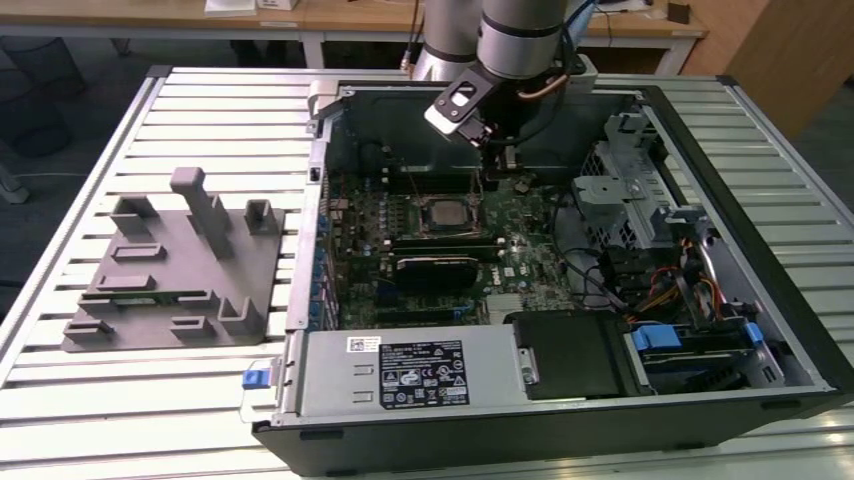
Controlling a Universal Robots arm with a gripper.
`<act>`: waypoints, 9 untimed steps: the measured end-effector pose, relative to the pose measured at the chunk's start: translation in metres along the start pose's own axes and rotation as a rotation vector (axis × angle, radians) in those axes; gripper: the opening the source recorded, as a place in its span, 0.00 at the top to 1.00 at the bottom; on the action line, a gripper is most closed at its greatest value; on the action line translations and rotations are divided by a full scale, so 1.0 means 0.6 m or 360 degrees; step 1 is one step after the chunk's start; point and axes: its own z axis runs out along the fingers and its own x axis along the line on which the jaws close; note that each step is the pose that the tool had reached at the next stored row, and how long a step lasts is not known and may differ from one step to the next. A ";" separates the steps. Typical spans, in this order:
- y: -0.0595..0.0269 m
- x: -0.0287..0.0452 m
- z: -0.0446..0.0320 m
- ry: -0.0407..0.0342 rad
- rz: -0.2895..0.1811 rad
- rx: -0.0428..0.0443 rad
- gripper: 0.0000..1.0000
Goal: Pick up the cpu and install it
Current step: 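Close the cpu cover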
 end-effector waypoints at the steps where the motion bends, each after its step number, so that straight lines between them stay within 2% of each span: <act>1: -0.002 0.000 0.000 0.0000 0.0000 0.0000 0.89; 7: -0.012 0.001 0.000 0.0000 0.0000 0.0000 0.89; 9: -0.023 0.001 0.002 0.0000 0.0000 0.0000 0.89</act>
